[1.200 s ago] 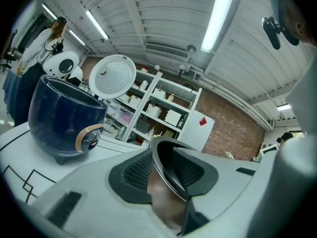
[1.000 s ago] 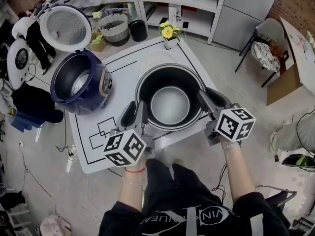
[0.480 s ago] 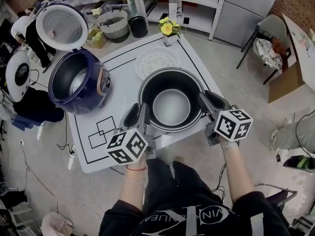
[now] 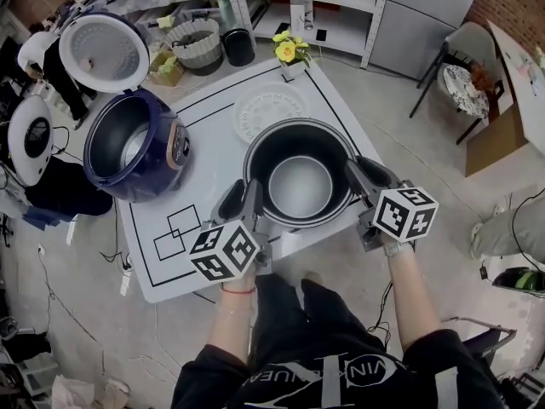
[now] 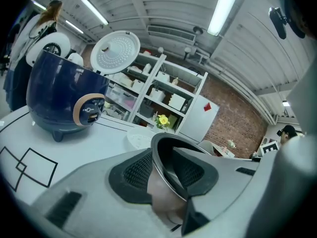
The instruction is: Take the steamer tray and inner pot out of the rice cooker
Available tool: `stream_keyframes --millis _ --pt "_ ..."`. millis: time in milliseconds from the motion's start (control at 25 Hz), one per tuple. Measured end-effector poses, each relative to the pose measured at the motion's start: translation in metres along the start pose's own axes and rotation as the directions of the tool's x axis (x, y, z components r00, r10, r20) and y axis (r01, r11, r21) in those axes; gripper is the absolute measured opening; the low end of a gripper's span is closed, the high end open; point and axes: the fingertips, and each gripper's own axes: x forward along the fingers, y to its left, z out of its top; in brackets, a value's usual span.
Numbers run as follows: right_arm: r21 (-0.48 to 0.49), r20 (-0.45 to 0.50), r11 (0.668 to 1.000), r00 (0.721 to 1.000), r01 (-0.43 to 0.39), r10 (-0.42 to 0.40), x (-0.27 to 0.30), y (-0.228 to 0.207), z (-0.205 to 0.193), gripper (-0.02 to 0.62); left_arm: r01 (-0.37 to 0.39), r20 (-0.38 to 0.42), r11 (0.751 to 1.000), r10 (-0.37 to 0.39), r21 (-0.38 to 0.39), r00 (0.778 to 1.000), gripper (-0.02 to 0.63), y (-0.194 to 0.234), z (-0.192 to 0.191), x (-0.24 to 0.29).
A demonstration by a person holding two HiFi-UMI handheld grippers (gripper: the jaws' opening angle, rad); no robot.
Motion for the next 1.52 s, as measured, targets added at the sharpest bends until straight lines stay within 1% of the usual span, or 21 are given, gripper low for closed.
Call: stream_keyframes --millis 120,320,440,520,600,720,840,1000,1120,1200,1360,1520 --pt "-0.002 0.006 1.0 1.0 -0.005 0.005 0.001 0.0 0.0 0.092 0.001 0.007 1.0 -0.001 0.006 1.0 0.117 0.001 0.0 0.001" --pt "-0.036 0.016 0.999 1.0 -0.009 0.009 -0.001 0.001 0.001 0.1 0.019 0.022 0.999 -0.02 0.044 1.0 0.115 0.0 -0.001 0.0" --pt "-0.103 0.02 0.995 1.0 0.009 -0.007 -0.002 0.003 0.003 0.104 0.041 0.031 0.998 -0.042 0.057 0.999 0.117 0.0 0.003 -0.003" --pt "-0.172 0.018 0.985 1.0 0.022 -0.019 -0.001 0.006 0.006 0.138 0.041 0.062 0.994 -0.048 0.105 0.997 0.117 0.0 0.013 -0.006" --pt "-0.217 0.027 0.976 0.999 0.025 -0.019 -0.002 0.01 0.012 0.143 0.034 0.094 0.986 -0.05 0.165 0.994 0.118 -0.002 0.024 -0.01" --pt "-0.25 0.069 0.968 0.998 0.019 -0.002 -0.006 0.02 0.026 0.143 0.02 0.135 0.975 -0.051 0.223 0.989 0.118 -0.004 0.041 -0.017" --pt "-0.277 0.111 0.961 0.993 -0.007 0.039 -0.014 0.035 0.041 0.143 -0.001 0.175 0.965 -0.046 0.263 0.984 0.118 -0.005 0.056 -0.027" --pt "-0.306 0.153 0.951 0.984 -0.036 0.087 -0.025 0.055 0.06 0.113 -0.037 0.243 0.952 -0.04 0.305 0.969 0.114 -0.008 0.081 -0.046" --pt "-0.327 0.164 0.944 0.981 -0.043 0.101 -0.033 0.064 0.067 0.094 -0.053 0.28 0.942 -0.045 0.332 0.959 0.092 -0.013 0.095 -0.061" --pt "-0.335 0.171 0.941 0.979 -0.046 0.109 -0.039 0.069 0.07 0.066 -0.056 0.299 0.936 -0.054 0.347 0.953 0.072 -0.017 0.104 -0.071" --pt "-0.356 0.185 0.933 0.975 -0.053 0.126 -0.049 0.078 0.074 0.038 -0.051 0.343 0.935 -0.078 0.351 0.936 0.046 -0.024 0.12 -0.091" --pt "-0.375 0.193 0.925 0.97 -0.068 0.15 -0.057 0.089 0.074 0.025 -0.011 0.369 0.942 -0.12 0.334 0.922 0.032 -0.035 0.13 -0.106"
